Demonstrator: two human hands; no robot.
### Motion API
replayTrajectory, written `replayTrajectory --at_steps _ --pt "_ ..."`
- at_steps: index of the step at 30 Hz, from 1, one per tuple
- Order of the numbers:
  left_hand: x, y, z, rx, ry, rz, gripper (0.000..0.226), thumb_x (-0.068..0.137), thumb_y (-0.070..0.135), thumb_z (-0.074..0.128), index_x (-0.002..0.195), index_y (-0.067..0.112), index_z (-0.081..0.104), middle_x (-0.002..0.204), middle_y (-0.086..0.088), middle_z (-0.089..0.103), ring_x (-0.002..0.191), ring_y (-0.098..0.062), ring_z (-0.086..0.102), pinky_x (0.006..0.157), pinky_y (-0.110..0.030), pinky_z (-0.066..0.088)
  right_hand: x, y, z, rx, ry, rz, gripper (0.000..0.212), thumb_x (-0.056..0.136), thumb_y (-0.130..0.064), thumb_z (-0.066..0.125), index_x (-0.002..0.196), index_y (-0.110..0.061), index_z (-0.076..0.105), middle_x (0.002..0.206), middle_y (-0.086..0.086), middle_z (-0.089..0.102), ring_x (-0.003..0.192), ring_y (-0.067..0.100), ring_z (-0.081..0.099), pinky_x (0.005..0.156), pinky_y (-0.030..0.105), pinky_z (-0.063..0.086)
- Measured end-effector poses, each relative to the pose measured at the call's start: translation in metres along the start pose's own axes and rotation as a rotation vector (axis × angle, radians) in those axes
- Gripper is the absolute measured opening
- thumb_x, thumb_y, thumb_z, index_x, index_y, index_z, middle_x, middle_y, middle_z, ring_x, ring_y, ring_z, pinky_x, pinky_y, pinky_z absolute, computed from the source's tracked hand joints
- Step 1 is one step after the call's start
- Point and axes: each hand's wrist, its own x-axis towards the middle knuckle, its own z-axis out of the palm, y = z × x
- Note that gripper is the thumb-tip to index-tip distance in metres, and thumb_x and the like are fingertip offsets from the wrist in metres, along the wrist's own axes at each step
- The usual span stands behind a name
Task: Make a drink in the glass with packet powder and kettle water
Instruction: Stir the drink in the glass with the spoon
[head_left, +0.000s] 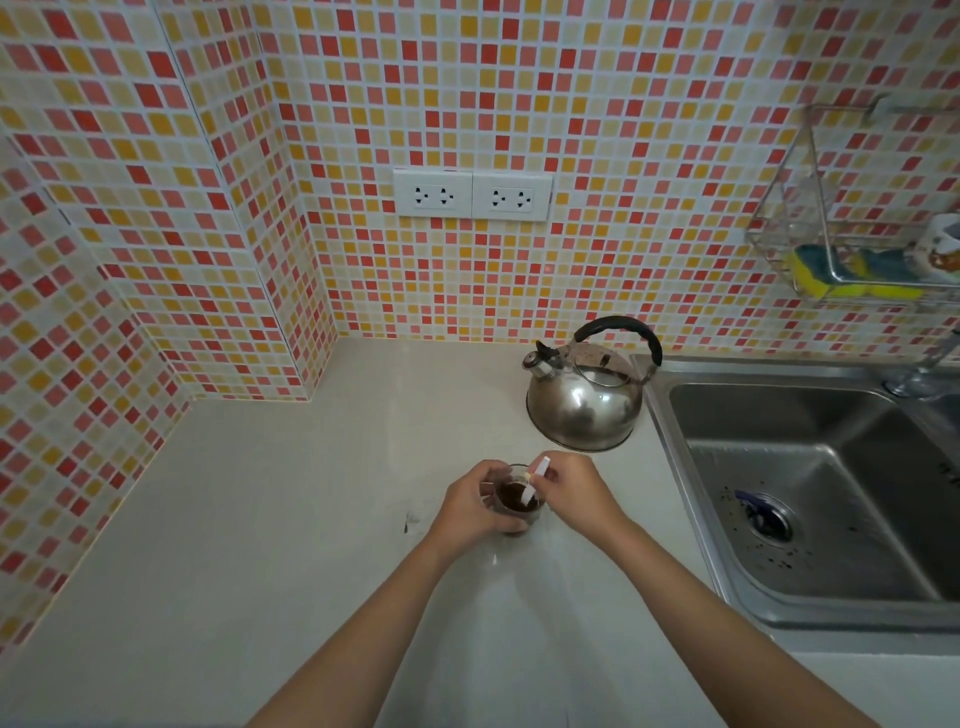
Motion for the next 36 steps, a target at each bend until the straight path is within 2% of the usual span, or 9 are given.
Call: replayTrajectory --at_steps 6,10,15,21,24,26,30,34,36 --pt "-0.001 0.000 -0.002 0.002 -0.010 0.019 0.069 0.046 0.019 0.089 0.109 0.029 0.062 0.105 0.007 0.071 0.102 -0.015 0.066 0.089 -0.025 0.054 0.002 -0.005 0.003 0.009 -0.018 -0.115 0.011 0.087 -0.014 0.061 0.084 -0.013 0.072 0.083 0.008 0.072 0.078 0.024 0.065 0.073 0.039 0.053" --pt "0.001 -0.001 0.000 0.016 -0.006 0.008 0.078 0.040 0.031 0.087 0.114 0.026 0.063 0.111 0.006 0.070 0.107 -0.017 0.064 0.095 -0.032 0.053 0.003 0.002 -0.003 -0.047 0.018 -0.045 0.014 0.088 -0.013 0.056 0.084 -0.011 0.070 0.079 0.006 0.069 0.078 0.024 0.064 0.074 0.038 0.053" --pt "0.001 -0.004 0.000 0.018 -0.015 0.006 0.074 0.046 0.024 0.088 0.116 0.025 0.064 0.109 0.007 0.071 0.106 -0.014 0.066 0.095 -0.030 0.053 -0.008 0.000 0.005 0.138 -0.038 -0.056 0.016 0.089 -0.015 0.061 0.082 -0.009 0.073 0.078 0.008 0.072 0.073 0.024 0.067 0.070 0.036 0.054" --pt "0.002 -0.004 0.001 0.014 -0.001 -0.016 0.076 0.044 0.024 0.090 0.115 0.026 0.063 0.112 0.005 0.070 0.107 -0.016 0.065 0.096 -0.029 0.052 -0.001 0.010 -0.005 0.065 0.025 -0.037 0.015 0.090 -0.014 0.058 0.082 -0.011 0.070 0.078 0.006 0.068 0.078 0.023 0.065 0.073 0.036 0.052" --pt "0.002 -0.005 0.001 0.012 -0.001 -0.016 0.073 0.048 0.017 0.090 0.115 0.024 0.063 0.110 0.004 0.070 0.106 -0.016 0.066 0.094 -0.027 0.053 -0.005 0.009 0.001 0.160 0.033 0.021 0.017 0.086 -0.011 0.061 0.071 -0.014 0.068 0.068 0.010 0.067 0.067 0.026 0.063 0.068 0.041 0.052" --pt "0.002 -0.005 0.001 0.009 -0.004 -0.015 0.074 0.046 0.021 0.090 0.115 0.024 0.063 0.110 0.004 0.071 0.105 -0.016 0.067 0.094 -0.028 0.053 -0.007 0.003 0.006 0.215 0.026 0.004 0.023 0.086 -0.010 0.063 0.065 -0.021 0.066 0.061 0.003 0.063 0.058 0.017 0.057 0.064 0.036 0.049" --pt "0.002 -0.003 0.001 0.014 -0.006 -0.012 0.075 0.043 0.021 0.089 0.114 0.024 0.064 0.110 0.003 0.071 0.106 -0.016 0.066 0.093 -0.024 0.052 -0.002 0.003 0.003 0.133 0.046 -0.072 0.014 0.087 -0.010 0.059 0.078 -0.011 0.070 0.076 0.004 0.067 0.074 0.018 0.061 0.071 0.031 0.048" --pt "0.004 -0.003 0.001 0.033 -0.010 -0.018 0.074 0.046 0.020 0.090 0.114 0.024 0.062 0.112 0.001 0.069 0.107 -0.019 0.065 0.097 -0.030 0.052 -0.002 0.013 0.004 0.158 0.108 0.045 0.014 0.089 -0.012 0.058 0.080 -0.006 0.069 0.076 0.011 0.068 0.075 0.023 0.064 0.070 0.033 0.050" --pt "0.004 -0.004 0.001 0.035 -0.009 -0.024 0.075 0.046 0.020 0.090 0.116 0.024 0.062 0.113 0.000 0.069 0.108 -0.020 0.064 0.098 -0.031 0.051 -0.004 0.014 0.007 0.259 0.145 0.131 0.012 0.087 -0.007 0.060 0.077 -0.008 0.067 0.068 0.008 0.065 0.063 0.017 0.063 0.065 0.032 0.050"
